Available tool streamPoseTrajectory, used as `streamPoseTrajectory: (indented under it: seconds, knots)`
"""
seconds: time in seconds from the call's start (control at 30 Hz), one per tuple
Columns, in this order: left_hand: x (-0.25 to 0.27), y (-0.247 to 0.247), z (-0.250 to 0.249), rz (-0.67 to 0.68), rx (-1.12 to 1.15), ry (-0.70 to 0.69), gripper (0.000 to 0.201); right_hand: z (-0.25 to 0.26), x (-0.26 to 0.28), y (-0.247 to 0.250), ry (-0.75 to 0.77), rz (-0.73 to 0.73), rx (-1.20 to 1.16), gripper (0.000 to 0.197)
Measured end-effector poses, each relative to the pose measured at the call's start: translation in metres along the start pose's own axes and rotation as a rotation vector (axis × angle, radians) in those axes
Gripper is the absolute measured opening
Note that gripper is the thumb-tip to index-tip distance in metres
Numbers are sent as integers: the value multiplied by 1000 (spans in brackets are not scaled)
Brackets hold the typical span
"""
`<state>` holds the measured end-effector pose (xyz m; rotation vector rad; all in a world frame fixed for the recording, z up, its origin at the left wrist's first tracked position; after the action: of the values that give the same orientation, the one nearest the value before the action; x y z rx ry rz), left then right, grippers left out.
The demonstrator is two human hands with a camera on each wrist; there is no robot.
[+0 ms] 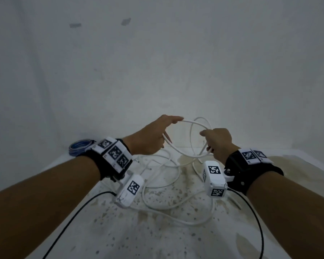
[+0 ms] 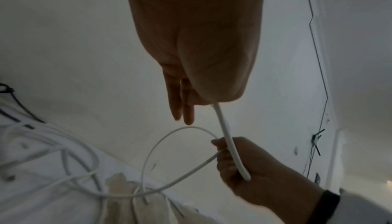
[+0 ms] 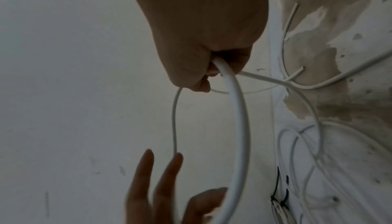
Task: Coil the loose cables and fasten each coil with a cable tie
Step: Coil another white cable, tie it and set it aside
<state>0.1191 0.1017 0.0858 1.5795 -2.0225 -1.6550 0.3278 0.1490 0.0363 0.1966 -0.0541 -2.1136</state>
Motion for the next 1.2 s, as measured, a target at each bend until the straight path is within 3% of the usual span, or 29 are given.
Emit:
streamPoseTrajectory:
  seconds: [0.07, 0.13, 0.23, 0.33, 0.43, 0.47, 0.5, 0.6, 0.63, 0.77, 1.0, 1.1, 1.2]
  knots:
    - [3, -12, 11, -53, -25, 25, 89, 7, -3, 7, 17, -50, -20, 25]
    - [5, -18, 22, -193, 25, 58, 95, 16, -5, 13, 64, -98, -53, 23]
    - [14, -21, 19, -461, 123, -59, 87, 31, -10, 22, 136, -169, -58, 19]
    - [29, -25, 12, -688, 49, -167, 77, 39, -13, 36, 213, -276, -30, 23]
    - [39, -21, 33, -919, 93, 28, 57, 38, -16, 47, 180, -326, -120, 29]
    - [39, -24, 43, -889, 60, 125, 48, 36, -17, 47, 149, -307, -161, 29]
    - [34, -34, 53, -742, -32, 209, 42, 33, -17, 46, 133, -273, -176, 30]
    - [31, -101, 80, 24, -406, 324, 46, 30, -13, 39, 203, -169, -95, 36]
    - [36, -116, 87, 153, -489, 345, 46, 29, -12, 36, 238, -140, -57, 37]
    - [37, -129, 98, 166, -704, 366, 33, 30, -13, 35, 350, -110, 72, 38]
    - [25, -101, 114, 106, -875, 431, 51, 44, -27, 76, 405, -434, 252, 29]
    - [16, -99, 115, 140, -882, 447, 58, 45, -27, 61, 521, -320, 370, 44]
    - [9, -106, 107, 178, -942, 419, 47, 45, -18, 38, 663, -128, 372, 50]
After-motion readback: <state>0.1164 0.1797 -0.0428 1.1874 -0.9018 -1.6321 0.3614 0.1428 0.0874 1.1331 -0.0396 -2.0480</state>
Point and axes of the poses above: each hand's wrist, its own x-axis away from the middle knuckle, its own y-axis out of the back of the hand, z = x × y, the point moved 7 cm from there along -x, towards the middle knuckle, and after that the axes turned 9 degrees about -z, right-handed, at the moved point
